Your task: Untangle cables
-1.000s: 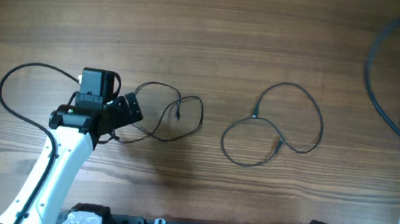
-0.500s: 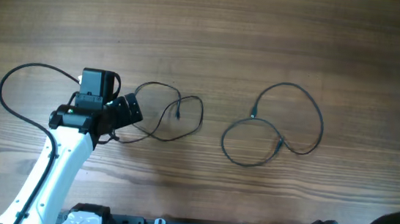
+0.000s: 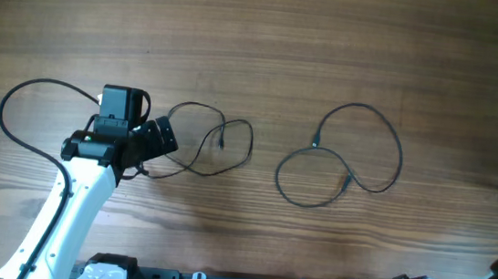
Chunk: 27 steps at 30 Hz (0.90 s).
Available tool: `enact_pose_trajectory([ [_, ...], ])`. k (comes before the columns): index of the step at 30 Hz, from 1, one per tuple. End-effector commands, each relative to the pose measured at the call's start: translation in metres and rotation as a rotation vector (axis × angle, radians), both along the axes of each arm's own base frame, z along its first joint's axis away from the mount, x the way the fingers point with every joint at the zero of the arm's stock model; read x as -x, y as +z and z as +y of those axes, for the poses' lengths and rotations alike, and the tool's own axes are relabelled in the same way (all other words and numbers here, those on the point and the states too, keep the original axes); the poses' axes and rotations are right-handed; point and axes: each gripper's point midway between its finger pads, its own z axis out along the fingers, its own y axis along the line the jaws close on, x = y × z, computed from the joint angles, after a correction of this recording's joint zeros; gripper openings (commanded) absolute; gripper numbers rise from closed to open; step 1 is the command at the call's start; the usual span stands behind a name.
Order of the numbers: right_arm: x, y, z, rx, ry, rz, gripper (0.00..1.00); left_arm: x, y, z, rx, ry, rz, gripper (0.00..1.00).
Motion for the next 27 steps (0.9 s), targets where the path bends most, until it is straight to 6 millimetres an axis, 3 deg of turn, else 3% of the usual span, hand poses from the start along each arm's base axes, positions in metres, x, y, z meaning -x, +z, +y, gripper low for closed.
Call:
enact_pose_trajectory([
  [1, -0.077, -0.002, 0.079, 0.019, 0.505, -0.04, 1.0, 0.0, 0.0, 0.0, 0.004, -0.006, -0.001, 1.0],
  [4, -0.132, 0.0, 0.169, 0.09, 0.944, -0.057, 1.0, 0.0, 0.0, 0.0, 0.004, -0.006, -0.001, 1.0],
  [6, -0.152, 0.0, 0.231, 0.133, 1.198, -0.055, 1.0, 0.0, 0.0, 0.0, 0.004, -0.005, -0.001, 1.0],
  [7, -0.156, -0.002, 0.272, 0.151, 1.36, -0.052, 1.0, 0.0, 0.0, 0.0, 0.004, -0.005, 0.002, 1.0],
  [9, -0.15, -0.006, 0.328, 0.167, 1.609, -0.03, 1.0, 0.003, -0.001, 0.0, 0.003, -0.005, 0.013, 1.0],
  [10, -0.138, -0.01, 0.359, 0.179, 1.768, 0.008, 1.0, 0.004, -0.002, 0.0, 0.003, -0.005, 0.019, 1.0],
  [11, -0.121, -0.017, 0.377, 0.186, 1.878, 0.1, 1.0, 0.005, -0.002, 0.001, 0.002, -0.006, 0.024, 1.0],
  [14, -0.084, -0.027, 0.379, 0.244, 2.06, 0.387, 1.0, 0.005, -0.002, 0.001, 0.002, -0.006, 0.025, 1.0],
  [16, -0.068, -0.028, 0.354, 0.358, 2.21, 0.645, 1.0, 0.005, -0.002, 0.001, 0.003, -0.005, 0.024, 1.0],
  [18, -0.064, -0.03, 0.346, 0.401, 2.336, 0.706, 1.0, 0.005, -0.002, 0.001, 0.003, -0.005, 0.024, 1.0],
  [19, -0.064, -0.031, 0.351, 0.409, 2.456, 0.673, 1.0, 0.005, -0.002, 0.001, 0.002, -0.006, 0.024, 1.0],
  [20, -0.063, -0.032, 0.364, 0.415, 2.645, 0.565, 1.0, 0.005, -0.002, 0.001, 0.002, -0.006, 0.024, 1.0],
  [22, -0.059, -0.032, 0.396, 0.39, 2.827, 0.292, 1.0, 0.005, -0.002, 0.001, 0.002, -0.006, 0.024, 1.0],
  [25, -0.051, -0.019, 0.445, 0.355, 2.956, -0.182, 1.0, 0.005, -0.002, 0.001, 0.002, -0.006, 0.024, 1.0],
  [27, -0.042, -0.011, 0.459, 0.285, 2.949, -0.309, 1.0, 0.005, -0.002, 0.001, 0.002, -0.006, 0.024, 1.0],
])
